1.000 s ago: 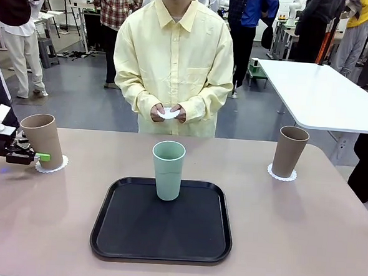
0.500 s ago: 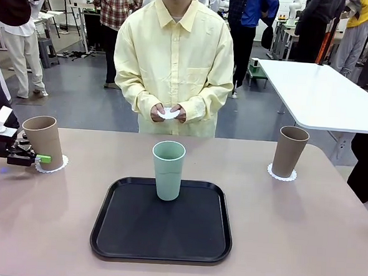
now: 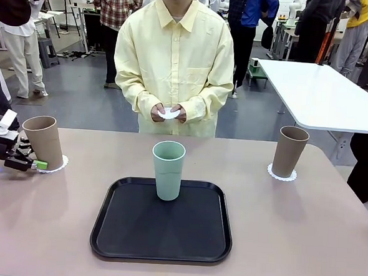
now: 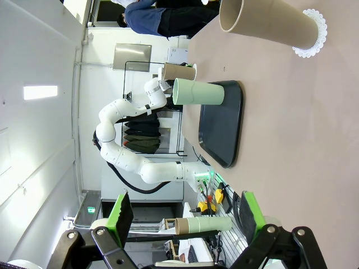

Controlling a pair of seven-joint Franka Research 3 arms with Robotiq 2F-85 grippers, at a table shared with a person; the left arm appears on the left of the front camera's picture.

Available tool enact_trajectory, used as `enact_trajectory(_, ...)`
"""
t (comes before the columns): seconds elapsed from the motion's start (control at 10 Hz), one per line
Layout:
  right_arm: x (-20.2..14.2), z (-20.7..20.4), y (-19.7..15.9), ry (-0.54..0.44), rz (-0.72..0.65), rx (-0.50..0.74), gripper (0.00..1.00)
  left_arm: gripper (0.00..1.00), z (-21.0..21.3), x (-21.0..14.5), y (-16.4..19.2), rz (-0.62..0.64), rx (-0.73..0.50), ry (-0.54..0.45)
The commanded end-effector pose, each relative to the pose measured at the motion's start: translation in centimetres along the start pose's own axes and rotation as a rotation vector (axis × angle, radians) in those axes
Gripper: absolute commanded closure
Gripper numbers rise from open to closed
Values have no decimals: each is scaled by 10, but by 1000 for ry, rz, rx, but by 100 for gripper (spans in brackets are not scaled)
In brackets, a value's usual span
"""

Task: Place coasters on the table and set cups on them.
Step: Take one Reusable plastic cup from the Flat Tray and place it on a coaster set by the human.

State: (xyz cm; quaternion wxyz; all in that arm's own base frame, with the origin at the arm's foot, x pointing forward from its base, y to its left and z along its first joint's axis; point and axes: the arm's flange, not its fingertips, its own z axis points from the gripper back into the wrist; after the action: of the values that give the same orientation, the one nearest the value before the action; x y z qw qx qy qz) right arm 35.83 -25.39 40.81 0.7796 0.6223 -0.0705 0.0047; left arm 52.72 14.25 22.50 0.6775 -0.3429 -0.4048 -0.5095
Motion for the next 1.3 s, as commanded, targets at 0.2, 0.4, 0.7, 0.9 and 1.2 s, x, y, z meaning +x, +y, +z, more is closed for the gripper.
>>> enact_trajectory(0.2,-1,0,0,6,-1,-3,0,0,23,18,-2,32,-27,155)
enact_trajectory(0.4,-1,0,0,6,-1,-3,0,0,50,27,-4,59,19,275)
enact_trajectory(0.7,-1,0,0,6,-1,-3,0,0,87,60,-18,157,-1,484)
enact_trajectory(0.9,-1,0,0,6,-1,-3,0,0,104,114,-43,130,44,518)
enact_trajectory(1.2,-1,0,0,6,-1,-3,0,0,98,187,-64,100,65,620)
